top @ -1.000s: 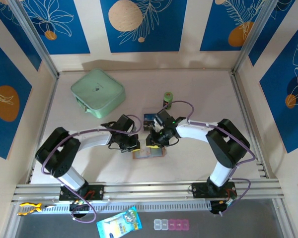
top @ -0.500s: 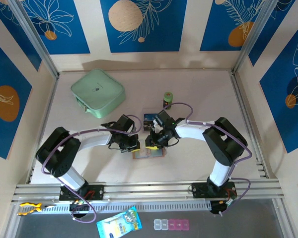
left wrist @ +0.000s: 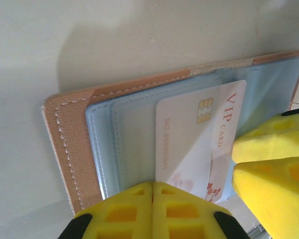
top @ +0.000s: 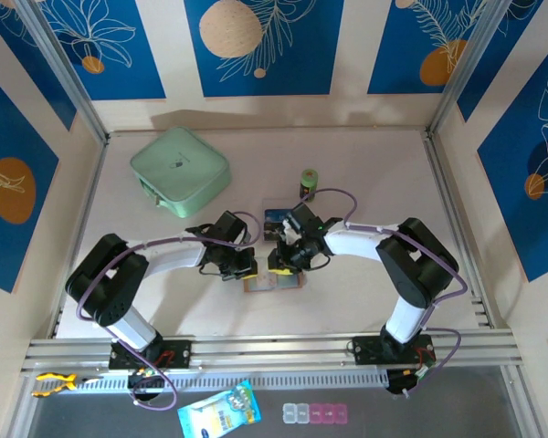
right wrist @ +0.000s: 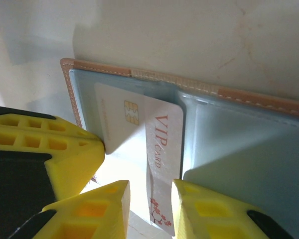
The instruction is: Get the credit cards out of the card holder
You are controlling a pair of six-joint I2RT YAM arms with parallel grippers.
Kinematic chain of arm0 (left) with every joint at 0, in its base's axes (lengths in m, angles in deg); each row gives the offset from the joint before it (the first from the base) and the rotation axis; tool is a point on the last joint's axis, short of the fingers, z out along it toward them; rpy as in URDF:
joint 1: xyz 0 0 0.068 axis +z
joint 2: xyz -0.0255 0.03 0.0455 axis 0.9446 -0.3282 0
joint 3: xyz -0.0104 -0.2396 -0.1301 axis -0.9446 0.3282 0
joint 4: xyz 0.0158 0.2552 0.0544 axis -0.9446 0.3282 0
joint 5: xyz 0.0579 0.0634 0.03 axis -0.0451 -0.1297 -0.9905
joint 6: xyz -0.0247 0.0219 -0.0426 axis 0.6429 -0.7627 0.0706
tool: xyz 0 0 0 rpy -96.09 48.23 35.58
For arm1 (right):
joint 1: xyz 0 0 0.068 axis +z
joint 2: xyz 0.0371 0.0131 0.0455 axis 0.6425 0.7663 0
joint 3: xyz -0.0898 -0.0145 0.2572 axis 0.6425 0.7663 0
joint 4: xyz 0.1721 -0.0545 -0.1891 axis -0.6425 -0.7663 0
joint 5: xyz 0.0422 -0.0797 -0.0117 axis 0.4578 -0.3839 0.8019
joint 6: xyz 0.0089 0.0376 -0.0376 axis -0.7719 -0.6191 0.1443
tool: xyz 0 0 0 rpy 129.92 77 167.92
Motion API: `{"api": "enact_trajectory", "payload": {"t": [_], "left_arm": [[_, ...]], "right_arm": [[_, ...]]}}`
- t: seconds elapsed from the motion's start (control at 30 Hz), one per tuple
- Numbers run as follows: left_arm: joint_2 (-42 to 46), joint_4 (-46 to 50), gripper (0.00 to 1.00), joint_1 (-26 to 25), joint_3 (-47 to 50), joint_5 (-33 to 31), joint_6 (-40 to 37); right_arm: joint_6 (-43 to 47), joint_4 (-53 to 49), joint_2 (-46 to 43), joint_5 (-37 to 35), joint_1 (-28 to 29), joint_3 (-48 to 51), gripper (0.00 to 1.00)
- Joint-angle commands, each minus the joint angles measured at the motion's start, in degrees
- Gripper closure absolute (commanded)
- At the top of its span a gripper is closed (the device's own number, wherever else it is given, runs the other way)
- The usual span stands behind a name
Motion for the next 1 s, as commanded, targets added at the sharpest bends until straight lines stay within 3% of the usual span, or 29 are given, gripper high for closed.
{"api": "enact_trajectory", "payload": {"t": [0.0,0.5,0.97], "left_arm": [[-1.2,3.1,0.96,-0.2,0.3,-1.8,-1.0],[-1.2,3.4,0.96,-0.1,0.1,-1.9,-0.9],[-1.0,3.5,0.96,-0.2,0.1,-1.8,-0.9]], "right_arm": [[0.3,-1.7,-0.9,-0.5,-0.3,0.6,0.71],[1.0,-2.2,2.5,0.0,-0.2,-0.2,0.71],[-2.4,8.1,1.0,8.2,-1.8,4.3,0.81]]}}
